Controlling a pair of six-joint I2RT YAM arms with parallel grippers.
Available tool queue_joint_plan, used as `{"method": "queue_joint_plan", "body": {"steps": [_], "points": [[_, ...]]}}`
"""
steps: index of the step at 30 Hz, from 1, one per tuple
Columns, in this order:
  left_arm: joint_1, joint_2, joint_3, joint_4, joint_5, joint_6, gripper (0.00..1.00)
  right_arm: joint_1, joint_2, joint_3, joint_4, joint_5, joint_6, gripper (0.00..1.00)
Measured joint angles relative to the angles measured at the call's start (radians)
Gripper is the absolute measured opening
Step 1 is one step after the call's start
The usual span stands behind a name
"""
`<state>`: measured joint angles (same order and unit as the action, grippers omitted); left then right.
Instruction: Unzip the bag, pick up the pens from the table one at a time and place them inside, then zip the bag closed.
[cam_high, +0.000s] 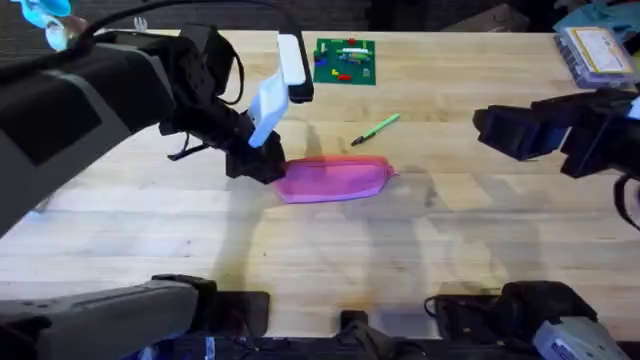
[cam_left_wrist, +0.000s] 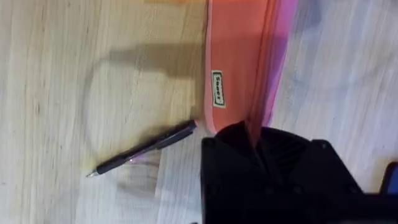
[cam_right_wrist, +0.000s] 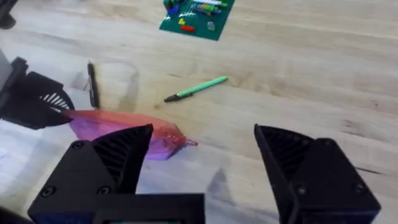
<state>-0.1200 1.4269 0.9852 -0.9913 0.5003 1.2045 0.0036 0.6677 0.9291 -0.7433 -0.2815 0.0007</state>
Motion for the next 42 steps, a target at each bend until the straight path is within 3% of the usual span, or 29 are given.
{"method": "queue_joint_plan", "body": {"steps": [9,16,26,42], "points": [[0.000,0.000,0.000,0.000,0.000,0.000,0.043,0.000,0.016,0.000,-0.083,-0.056,-0.104,0.996],[0.000,0.000,0.000,0.007,0.000,0.000,0.043,0.000,0.086,0.001,-0.095,-0.125,-0.247,0.996],[0.000,0.000,0.000,0.012,-0.001,0.000,0.043,0.000,0.186,0.002,-0.170,-0.138,-0.404,0.995],[0.000,0.000,0.000,0.013,-0.001,0.000,0.043,0.000,0.266,0.002,-0.180,-0.138,-0.458,0.997]]}}
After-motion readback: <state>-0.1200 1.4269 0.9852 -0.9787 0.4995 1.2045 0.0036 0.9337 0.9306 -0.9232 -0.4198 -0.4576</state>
